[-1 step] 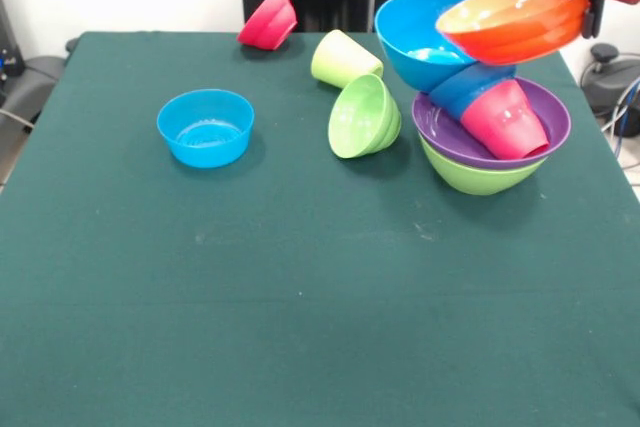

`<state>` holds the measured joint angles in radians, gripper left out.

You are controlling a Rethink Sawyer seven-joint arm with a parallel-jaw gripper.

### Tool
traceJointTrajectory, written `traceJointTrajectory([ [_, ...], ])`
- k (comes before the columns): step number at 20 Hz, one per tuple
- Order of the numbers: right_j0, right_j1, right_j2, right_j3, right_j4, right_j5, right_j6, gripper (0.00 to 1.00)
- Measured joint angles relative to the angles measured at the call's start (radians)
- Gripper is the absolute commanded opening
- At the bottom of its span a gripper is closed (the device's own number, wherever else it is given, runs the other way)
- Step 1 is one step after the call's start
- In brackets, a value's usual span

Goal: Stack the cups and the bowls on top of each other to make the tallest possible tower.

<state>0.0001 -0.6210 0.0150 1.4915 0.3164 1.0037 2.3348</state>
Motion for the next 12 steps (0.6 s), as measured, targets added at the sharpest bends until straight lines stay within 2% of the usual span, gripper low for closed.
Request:
traceJointTrajectory([
  [12, -0.003, -0.039, -0.002, 0.000, -0.037, 0.011, 0.000, 0.00],
])
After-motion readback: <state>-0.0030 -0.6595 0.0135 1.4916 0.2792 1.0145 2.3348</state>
